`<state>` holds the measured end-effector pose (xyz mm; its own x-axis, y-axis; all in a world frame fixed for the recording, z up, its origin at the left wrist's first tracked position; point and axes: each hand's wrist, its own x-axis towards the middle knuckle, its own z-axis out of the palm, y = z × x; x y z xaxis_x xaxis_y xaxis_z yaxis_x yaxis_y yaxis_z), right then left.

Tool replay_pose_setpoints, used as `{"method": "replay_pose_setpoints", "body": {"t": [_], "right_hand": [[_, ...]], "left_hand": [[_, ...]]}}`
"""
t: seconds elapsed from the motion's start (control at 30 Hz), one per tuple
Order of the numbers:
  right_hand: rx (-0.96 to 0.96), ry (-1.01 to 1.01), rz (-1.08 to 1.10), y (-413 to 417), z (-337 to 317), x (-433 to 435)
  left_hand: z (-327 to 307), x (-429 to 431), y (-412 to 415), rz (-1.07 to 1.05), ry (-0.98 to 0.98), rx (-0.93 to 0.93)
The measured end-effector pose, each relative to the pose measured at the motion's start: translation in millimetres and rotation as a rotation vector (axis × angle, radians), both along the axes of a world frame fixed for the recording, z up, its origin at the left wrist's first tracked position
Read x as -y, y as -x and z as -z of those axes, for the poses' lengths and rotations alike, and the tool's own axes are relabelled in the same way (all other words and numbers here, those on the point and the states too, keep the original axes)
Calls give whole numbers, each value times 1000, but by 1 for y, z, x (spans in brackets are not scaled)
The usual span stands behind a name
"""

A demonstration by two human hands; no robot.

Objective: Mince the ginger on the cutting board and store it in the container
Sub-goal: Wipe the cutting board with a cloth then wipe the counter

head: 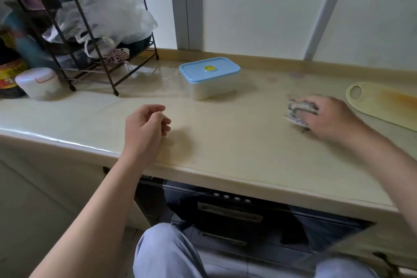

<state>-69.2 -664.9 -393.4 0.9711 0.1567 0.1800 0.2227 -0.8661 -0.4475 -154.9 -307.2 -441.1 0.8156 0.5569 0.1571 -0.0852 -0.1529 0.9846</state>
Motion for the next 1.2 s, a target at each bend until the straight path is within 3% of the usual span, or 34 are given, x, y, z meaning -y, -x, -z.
{"method": "replay_pose_setpoints", "body": {"t": [0.1, 0.17, 0.27, 0.43, 0.57, 0.73, 0.83, 0.9, 0.97, 1.13, 1.2], "right_hand": [[-87, 160, 351, 14, 5, 78], [-93, 236, 368, 31, 22, 81], [-37, 241, 210, 52, 42, 22], [42, 257, -236, 90, 43, -98], [-17, 66, -366, 93, 34, -82], [122, 12, 51, 53, 21, 59], [37, 92, 363, 36, 26, 154], [-18, 221, 429, 35, 37, 168], [22, 243, 309, 37, 47, 138], [130, 268, -315, 72, 45, 16], [118, 285, -418, 82, 42, 13]], "left_hand": [[0, 1, -2, 11, -19, -11], [-1, 4, -4, 10, -35, -20], [-1, 10, -5, 8, -70, -43], [-2, 16, 4, -4, -150, -89], [-12, 20, 3, -21, -148, -101], [-30, 72, -13, 104, -210, -61], [-41, 127, -33, 240, -256, -37], [-45, 166, -50, 328, -281, -36], [-48, 204, -66, 417, -332, -39], [-69, 285, -107, 537, -530, -48], [-78, 307, -128, 564, -618, -73]]}}
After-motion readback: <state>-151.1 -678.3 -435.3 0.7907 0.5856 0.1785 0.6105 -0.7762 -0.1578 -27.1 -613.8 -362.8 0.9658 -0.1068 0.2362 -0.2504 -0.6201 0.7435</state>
